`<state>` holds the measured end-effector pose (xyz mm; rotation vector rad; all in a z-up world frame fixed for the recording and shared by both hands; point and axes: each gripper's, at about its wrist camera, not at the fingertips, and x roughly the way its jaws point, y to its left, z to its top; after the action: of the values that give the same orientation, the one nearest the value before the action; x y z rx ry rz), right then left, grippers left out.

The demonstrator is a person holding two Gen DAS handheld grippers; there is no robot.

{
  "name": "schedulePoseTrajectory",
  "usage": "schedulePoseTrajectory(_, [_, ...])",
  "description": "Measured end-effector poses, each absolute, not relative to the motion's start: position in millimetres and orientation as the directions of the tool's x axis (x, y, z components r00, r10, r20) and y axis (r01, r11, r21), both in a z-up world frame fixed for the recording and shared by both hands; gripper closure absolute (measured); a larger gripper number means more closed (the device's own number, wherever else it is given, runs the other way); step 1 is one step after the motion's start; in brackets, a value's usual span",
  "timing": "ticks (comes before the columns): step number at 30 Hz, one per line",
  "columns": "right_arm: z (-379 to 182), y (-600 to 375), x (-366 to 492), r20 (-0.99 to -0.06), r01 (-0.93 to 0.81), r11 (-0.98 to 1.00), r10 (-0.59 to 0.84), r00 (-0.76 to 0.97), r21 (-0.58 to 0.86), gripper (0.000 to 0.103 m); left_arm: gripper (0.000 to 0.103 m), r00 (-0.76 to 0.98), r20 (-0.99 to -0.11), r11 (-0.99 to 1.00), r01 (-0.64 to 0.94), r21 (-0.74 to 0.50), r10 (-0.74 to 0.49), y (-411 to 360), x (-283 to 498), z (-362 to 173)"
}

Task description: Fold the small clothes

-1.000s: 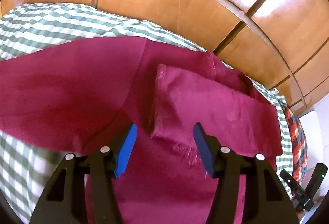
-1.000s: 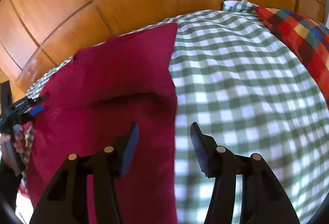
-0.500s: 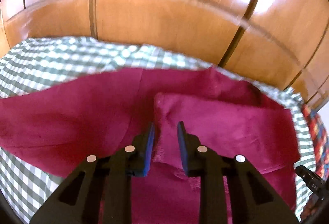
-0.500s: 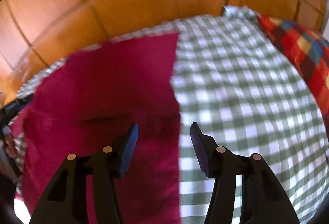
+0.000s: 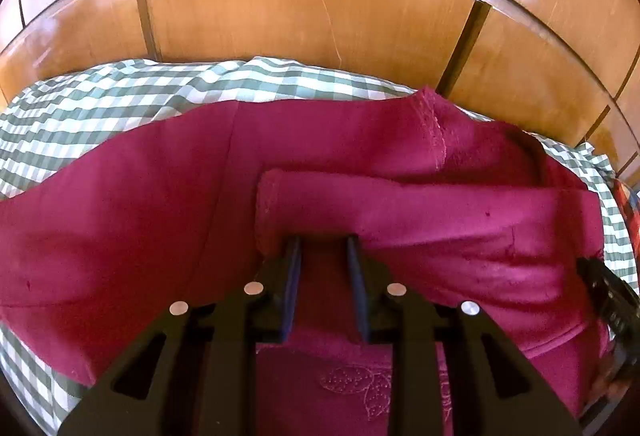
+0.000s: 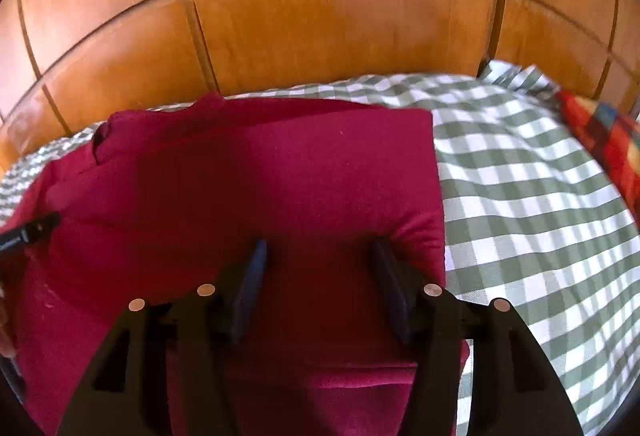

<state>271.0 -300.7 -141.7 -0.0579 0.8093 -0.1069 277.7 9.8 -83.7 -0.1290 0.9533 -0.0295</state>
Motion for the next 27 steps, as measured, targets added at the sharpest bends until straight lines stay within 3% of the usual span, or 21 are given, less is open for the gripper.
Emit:
schedulePoseTrajectory(5, [-141.6,-296.6,269.6,-0.719,0.074,0.991,-0.132,0.683,-0.111,0.048,0.079,0.574,-0.816,0.994,-0.025,-0.109,-0.075,7.7,268.7,-76.2])
schedulePoseTrajectory(8, [-141.8,-294.5,269.8,-0.718,0.075,0.99,-0.136,0.682,-0.116,0.048,0.072,0.597,-0.795,0.984,-0.048,-0.172,-0.11,22.7,248.5,-57.0])
schedulePoseTrajectory(14, [-142.8,-295.9,271.0,-0.719,0.076,0.99,-0.141,0.681,-0.122,0.047,0.069,0.66,-0.738,0.928,-0.173,-0.331,-0.14,103.0,192.0,-38.9])
schedulePoseTrajectory(15, [-142.1,-295.0,271.2,-0.72,0.076,0.989,-0.145,0.679,-0.128,0.045,0.068,0.669,-0.733,0.915,-0.209,-0.346,-0.124,122.7,182.4,-38.8])
schedulePoseTrajectory(17, [-136.8,-291.5,272.1,-0.722,0.085,0.981,-0.187,0.666,-0.176,0.027,0.063,0.677,-0.733,0.882,-0.301,-0.364,-0.071,170.3,161.9,-41.3])
schedulePoseTrajectory(19, [-128.1,-287.3,267.0,-0.718,0.107,0.971,-0.229,0.657,-0.212,0.016,0.058,0.664,-0.748,0.838,-0.398,-0.372,-0.017,216.8,144.0,-47.5])
schedulePoseTrajectory(20, [-123.1,-286.1,261.0,-0.72,0.113,0.977,-0.21,0.662,-0.181,0.015,0.051,0.653,-0.757,0.805,-0.459,-0.376,0.019,242.4,132.1,-50.5])
schedulePoseTrajectory(24, [-116.7,-267.9,228.3,-0.747,0.039,0.996,-0.085,0.659,-0.08,0.014,0.051,0.612,-0.77,0.676,-0.646,-0.355,0.179,324.8,90.2,-55.9])
schedulePoseTrajectory(27, [-124.3,-247.1,198.4,-0.779,-0.065,0.996,0.0,0.627,-0.053,0.014,0.051,0.599,-0.774,0.615,-0.694,-0.374,0.206,370.5,76.4,-58.8])
